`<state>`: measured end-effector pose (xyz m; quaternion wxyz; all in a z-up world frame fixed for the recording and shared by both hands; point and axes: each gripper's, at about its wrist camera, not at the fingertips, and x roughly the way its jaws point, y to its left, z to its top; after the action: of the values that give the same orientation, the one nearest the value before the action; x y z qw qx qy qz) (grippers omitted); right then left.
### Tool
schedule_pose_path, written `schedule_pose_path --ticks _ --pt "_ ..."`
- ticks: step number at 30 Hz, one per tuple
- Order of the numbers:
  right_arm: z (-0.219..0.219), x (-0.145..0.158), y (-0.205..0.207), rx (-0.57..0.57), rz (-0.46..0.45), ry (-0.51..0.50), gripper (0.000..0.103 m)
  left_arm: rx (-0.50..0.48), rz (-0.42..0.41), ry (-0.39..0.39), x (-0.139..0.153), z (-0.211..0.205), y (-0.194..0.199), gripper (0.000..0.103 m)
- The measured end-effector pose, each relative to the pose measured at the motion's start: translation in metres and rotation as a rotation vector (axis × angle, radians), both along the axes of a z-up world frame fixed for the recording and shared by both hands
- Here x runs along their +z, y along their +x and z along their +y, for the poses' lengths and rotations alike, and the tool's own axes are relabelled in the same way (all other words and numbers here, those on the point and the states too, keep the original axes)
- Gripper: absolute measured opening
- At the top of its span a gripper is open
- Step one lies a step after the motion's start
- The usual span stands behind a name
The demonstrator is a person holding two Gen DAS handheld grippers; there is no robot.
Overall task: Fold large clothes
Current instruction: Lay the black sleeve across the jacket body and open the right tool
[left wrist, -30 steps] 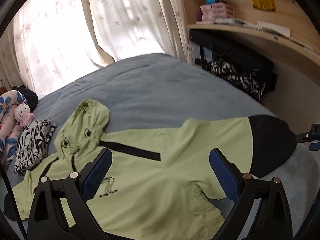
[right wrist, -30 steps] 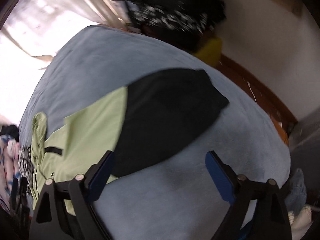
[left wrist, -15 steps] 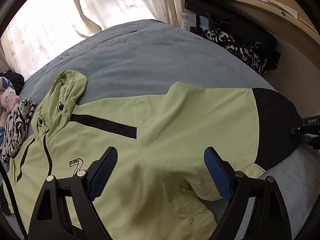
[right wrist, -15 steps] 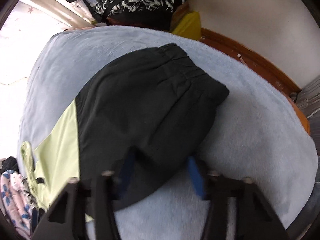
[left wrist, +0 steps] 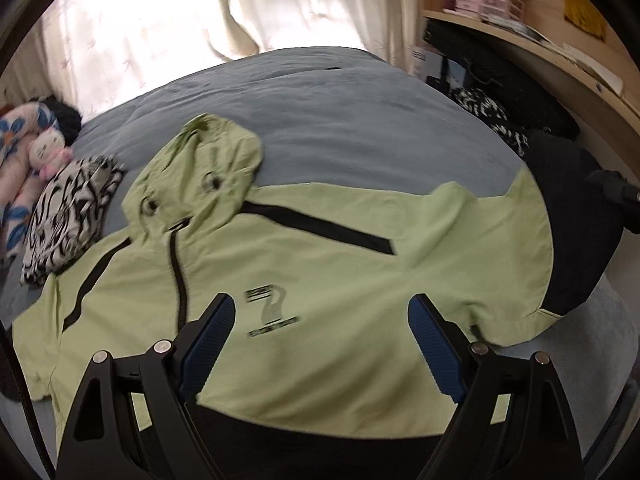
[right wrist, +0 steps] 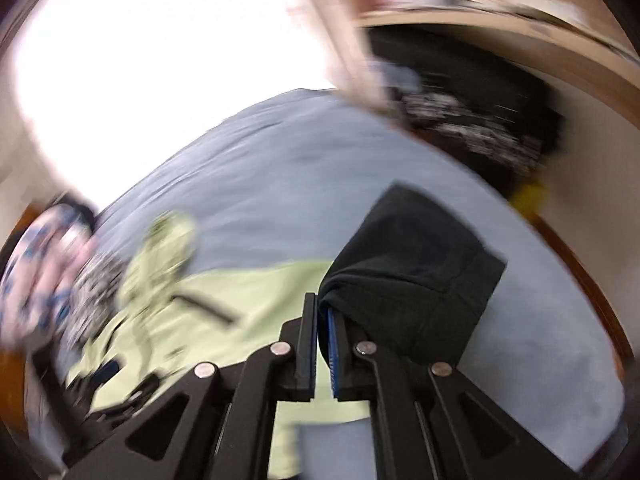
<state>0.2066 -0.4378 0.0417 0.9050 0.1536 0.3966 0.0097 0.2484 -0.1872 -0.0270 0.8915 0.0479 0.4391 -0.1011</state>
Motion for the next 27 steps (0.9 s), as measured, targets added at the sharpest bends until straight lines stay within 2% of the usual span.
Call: schedule_pose_path --ticks 3,5,7,9,10,12,14,15,18,20,23,27 --pt "0.066 -0.021 0.01 0.138 0.039 -0.028 0.004 0.037 0.03 -0.067 -0.004 0.043 -0.004 0.087" --pt "0.097 -0.046 0.018 0.198 0.106 -0.048 0.005 0.043 0.055 -0.093 -0.012 0.063 -0.004 0.087" --pt "0.125 -0.08 0.02 0.221 0.192 -0.1 0.009 0.037 0.098 -0.111 -0.026 0.077 -0.002 0.087" --pt "0.14 -0.111 0.021 0.237 0.269 -0.118 0.02 0.014 0.147 -0.137 -0.04 0.086 0.0 0.087" --pt "0.145 -0.122 0.012 0.235 0.279 -0.117 0.023 0.007 0.163 -0.147 -0.045 0.087 0.0 0.087" --pt "0.145 -0.136 0.002 0.211 0.281 -0.111 0.038 -0.012 0.202 -0.188 -0.055 0.091 0.0 0.087" --pt "0.14 -0.136 -0.013 0.185 0.275 -0.062 0.051 -0.019 0.228 -0.231 -0.063 0.093 -0.001 0.087" --pt "0.133 -0.137 -0.02 0.168 0.271 -0.024 0.054 -0.022 0.235 -0.244 -0.066 0.094 -0.001 0.087" --pt "0.114 -0.136 -0.044 0.125 0.25 0.08 0.054 -0.048 0.23 -0.242 -0.067 0.082 -0.003 0.087" --pt "0.103 -0.133 -0.059 0.068 0.225 0.108 0.054 -0.09 0.211 -0.215 -0.065 0.067 -0.006 0.087" --pt "0.088 -0.127 -0.078 -0.025 0.193 0.107 0.054 -0.158 0.18 -0.164 -0.058 0.038 -0.012 0.087" --pt "0.07 -0.122 -0.089 -0.125 0.199 0.063 0.054 -0.231 0.154 -0.11 -0.053 -0.002 -0.017 0.087"
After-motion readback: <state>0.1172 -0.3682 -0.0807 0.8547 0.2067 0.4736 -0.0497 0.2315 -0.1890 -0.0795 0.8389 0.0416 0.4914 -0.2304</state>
